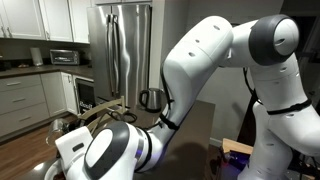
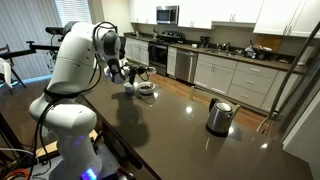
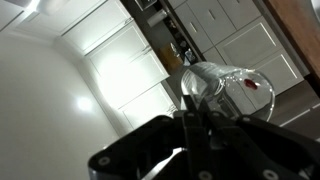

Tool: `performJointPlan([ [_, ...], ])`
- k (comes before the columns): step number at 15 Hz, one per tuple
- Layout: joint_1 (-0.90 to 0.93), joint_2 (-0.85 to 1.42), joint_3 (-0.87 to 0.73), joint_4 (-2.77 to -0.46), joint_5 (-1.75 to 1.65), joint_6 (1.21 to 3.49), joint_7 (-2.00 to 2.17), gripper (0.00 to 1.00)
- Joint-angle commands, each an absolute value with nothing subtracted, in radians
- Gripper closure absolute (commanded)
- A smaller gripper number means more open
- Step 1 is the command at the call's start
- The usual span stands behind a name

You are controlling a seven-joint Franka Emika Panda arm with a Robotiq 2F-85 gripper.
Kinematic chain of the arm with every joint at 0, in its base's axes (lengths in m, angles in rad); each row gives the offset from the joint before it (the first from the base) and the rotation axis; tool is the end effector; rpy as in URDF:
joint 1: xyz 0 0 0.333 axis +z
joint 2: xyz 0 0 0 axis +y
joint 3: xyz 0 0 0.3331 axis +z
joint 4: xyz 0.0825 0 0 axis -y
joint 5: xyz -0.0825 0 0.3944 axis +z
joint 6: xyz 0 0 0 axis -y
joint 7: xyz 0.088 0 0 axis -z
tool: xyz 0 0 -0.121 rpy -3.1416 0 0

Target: Pour the contents in the cup into the bowl

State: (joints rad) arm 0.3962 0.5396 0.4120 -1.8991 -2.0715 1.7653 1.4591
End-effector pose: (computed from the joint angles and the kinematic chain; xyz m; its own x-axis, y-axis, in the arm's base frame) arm 0.5432 0.3999 0.2842 0.2548 0.7647 0.5918 -0.1804 -0.5637 0.8060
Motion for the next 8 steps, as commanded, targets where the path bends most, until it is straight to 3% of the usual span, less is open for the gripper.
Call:
performJointPlan([
  [1,0.429,0.499,0.383,-1.923,-2.073,1.684,1.462,0.99],
  [8,0.517,0.529,0.335,-1.943,-2.235,1.354,1.452,0.99],
])
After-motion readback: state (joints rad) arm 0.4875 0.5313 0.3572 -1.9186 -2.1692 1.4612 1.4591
